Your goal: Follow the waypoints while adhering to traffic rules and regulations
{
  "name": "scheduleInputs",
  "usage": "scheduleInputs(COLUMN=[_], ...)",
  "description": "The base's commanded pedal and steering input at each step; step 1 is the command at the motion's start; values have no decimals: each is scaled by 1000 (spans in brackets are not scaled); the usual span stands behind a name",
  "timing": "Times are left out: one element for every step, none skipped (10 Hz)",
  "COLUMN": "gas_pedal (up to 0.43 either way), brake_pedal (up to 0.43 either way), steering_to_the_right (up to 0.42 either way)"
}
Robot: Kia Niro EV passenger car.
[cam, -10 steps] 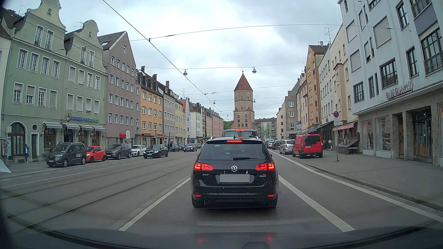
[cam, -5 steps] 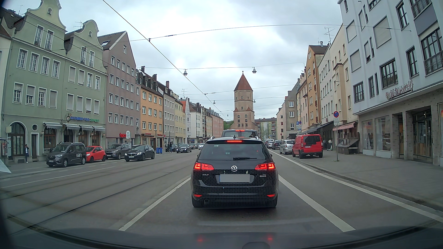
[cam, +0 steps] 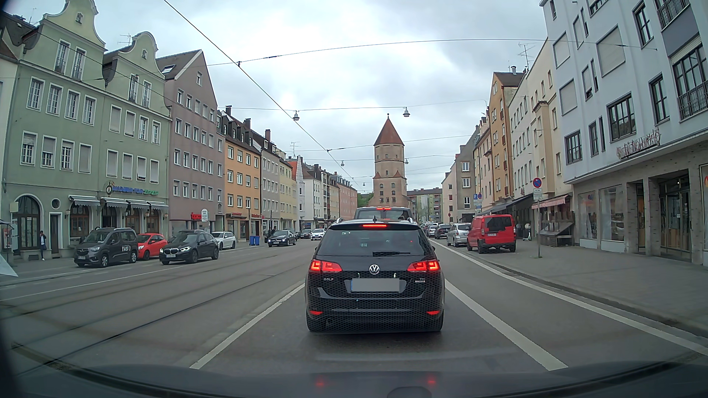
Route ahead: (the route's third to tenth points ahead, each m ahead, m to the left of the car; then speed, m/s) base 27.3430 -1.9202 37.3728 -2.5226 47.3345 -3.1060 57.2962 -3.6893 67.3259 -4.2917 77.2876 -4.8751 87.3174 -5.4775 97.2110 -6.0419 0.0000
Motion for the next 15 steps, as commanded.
scheduleInputs(gas_pedal=[0,0,0,0,0,0,0,0,0,0,0,0,0,0,0], brake_pedal=[207,207,207,207,207,207,207,207,207,207,207,213,213,213,213], steering_to_the_right=[-4,-4,-4,-4,-4,-4,-4,-4,-4,-4,-4,-4,-4,-4,-4])
